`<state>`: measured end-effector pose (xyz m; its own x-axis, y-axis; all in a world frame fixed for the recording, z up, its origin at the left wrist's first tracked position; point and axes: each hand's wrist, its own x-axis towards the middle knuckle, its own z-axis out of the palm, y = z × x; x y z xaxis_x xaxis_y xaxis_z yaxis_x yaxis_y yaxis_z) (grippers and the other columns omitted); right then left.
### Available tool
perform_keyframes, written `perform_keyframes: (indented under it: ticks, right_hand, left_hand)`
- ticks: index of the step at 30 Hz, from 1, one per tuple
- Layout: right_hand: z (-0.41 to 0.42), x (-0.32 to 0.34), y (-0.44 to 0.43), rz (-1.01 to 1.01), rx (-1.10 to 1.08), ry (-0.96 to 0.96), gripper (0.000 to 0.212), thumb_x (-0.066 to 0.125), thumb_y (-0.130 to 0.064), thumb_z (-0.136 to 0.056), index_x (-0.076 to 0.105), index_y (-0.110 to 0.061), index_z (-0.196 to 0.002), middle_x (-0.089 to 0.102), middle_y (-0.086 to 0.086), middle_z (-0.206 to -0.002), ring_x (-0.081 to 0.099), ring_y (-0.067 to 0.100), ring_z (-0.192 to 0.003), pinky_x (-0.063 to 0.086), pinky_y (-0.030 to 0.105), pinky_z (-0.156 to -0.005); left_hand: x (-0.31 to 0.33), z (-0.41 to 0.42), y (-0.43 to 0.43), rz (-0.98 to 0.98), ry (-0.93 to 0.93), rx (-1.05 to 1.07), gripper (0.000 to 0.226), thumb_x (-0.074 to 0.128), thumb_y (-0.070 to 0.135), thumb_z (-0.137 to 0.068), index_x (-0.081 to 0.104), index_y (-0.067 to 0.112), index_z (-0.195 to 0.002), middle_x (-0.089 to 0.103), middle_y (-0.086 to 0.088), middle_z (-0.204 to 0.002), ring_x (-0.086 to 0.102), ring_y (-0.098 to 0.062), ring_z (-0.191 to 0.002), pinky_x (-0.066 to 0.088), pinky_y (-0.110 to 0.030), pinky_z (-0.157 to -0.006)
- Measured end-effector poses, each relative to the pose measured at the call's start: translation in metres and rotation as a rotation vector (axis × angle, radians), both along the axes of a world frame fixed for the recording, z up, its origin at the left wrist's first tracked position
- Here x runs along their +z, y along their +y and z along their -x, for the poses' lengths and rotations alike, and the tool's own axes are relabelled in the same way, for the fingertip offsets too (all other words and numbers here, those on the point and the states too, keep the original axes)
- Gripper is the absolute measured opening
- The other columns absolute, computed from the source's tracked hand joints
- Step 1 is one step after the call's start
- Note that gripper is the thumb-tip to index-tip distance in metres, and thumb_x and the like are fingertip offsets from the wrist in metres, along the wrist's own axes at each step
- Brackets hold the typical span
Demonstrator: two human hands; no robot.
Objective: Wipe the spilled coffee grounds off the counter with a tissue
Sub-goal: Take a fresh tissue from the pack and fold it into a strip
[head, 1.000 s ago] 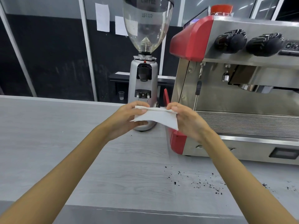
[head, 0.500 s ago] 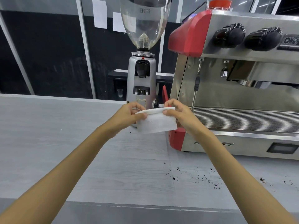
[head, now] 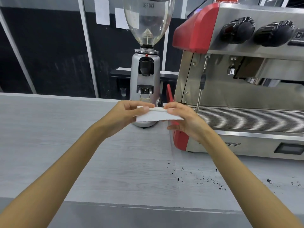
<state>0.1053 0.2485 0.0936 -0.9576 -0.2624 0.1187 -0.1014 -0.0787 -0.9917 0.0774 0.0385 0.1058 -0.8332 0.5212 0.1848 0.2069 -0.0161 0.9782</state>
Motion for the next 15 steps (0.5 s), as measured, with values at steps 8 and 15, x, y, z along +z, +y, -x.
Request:
perform_keyframes:
  ticks: [8,15]
  right_hand:
    - [0.008,-0.004,-0.008,-0.215,-0.155,0.08,0.009,0.057,-0.01,-0.09,0.059,-0.018,-0.095,0.061,0.01,-0.098,0.064,0.02,-0.078,0.058,0.022,-0.054]
    - [0.011,-0.01,-0.008,-0.077,-0.12,-0.017,0.015,0.054,-0.011,-0.091,0.062,-0.024,-0.089,0.067,0.003,-0.076,0.069,0.014,-0.062,0.054,0.023,-0.047]
  left_hand:
    - [-0.004,0.011,0.002,0.163,0.028,0.239,0.04,0.065,0.012,-0.081,0.056,0.011,-0.12,0.066,0.001,-0.088,0.062,-0.011,-0.083,0.049,-0.021,-0.081]
    - [-0.014,0.015,-0.007,0.068,-0.125,0.058,0.026,0.052,0.01,-0.09,0.058,0.003,-0.114,0.064,-0.006,-0.091,0.067,-0.009,-0.073,0.058,-0.018,-0.074]
